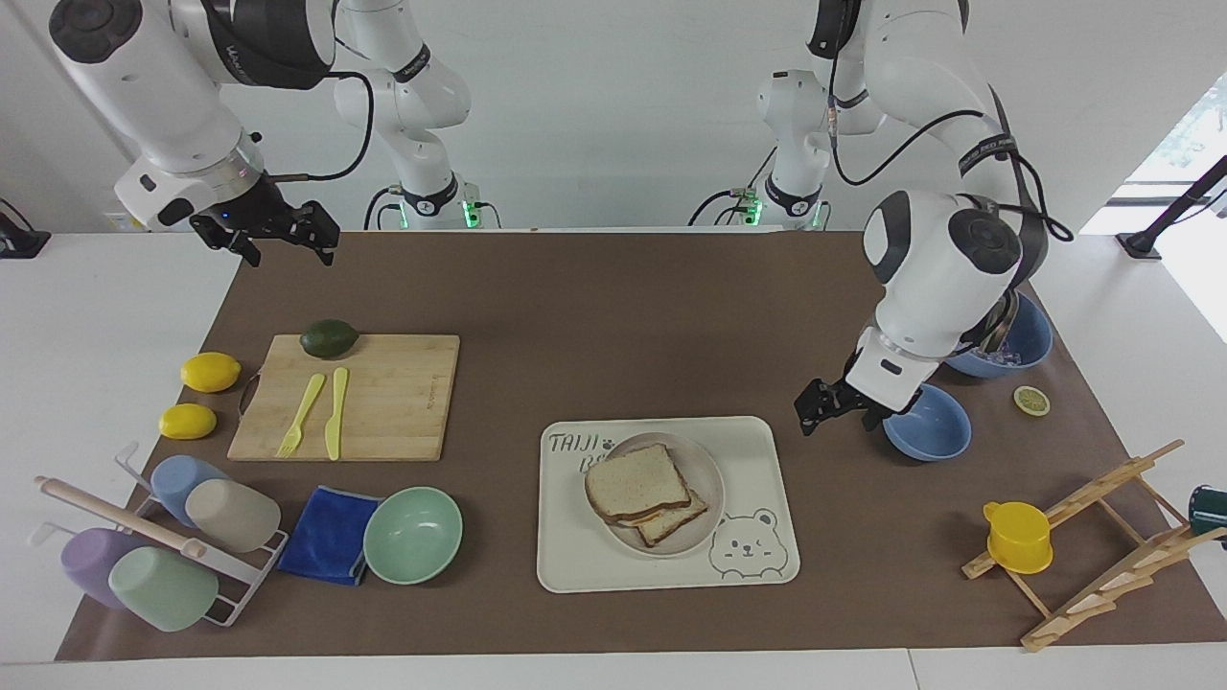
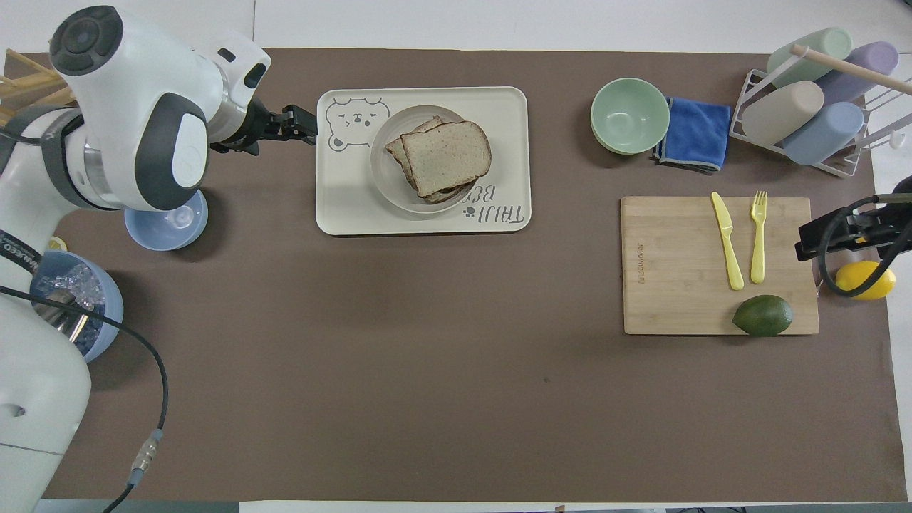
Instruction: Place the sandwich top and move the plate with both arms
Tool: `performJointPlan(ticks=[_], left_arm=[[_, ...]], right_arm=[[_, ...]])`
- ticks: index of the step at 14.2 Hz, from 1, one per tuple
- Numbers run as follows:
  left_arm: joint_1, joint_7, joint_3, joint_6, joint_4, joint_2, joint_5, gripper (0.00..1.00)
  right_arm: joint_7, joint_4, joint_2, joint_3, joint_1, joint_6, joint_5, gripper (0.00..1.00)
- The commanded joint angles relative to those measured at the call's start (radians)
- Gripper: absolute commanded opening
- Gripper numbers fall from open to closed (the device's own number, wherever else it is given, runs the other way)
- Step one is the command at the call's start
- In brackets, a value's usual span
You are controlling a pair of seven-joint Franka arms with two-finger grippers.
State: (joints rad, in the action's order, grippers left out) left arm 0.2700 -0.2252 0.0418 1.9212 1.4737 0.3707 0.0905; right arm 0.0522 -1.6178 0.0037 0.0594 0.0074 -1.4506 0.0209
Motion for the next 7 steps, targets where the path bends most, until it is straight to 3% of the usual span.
performJointPlan(ticks=[1, 4, 7], left_arm=[[-0.009, 0.009, 0.007, -0.068, 0.034, -0.077, -0.040, 1.00], [-0.040, 0.009, 0.007, -0.088, 0.034, -0.148, -0.040, 1.00], [-0.058, 0.009, 0.007, -0.226, 0.036, -0.232, -0.051, 1.00]], right_arm=[[0.026, -0.008, -0.014, -0.009, -0.006, -0.010, 0.010, 1.00], [0.029, -0.007, -0.014, -0.009, -0.006, -0.008, 0.011, 1.00], [0.029, -0.005, -0.013, -0.012, -0.006, -0.008, 0.011, 1.00]])
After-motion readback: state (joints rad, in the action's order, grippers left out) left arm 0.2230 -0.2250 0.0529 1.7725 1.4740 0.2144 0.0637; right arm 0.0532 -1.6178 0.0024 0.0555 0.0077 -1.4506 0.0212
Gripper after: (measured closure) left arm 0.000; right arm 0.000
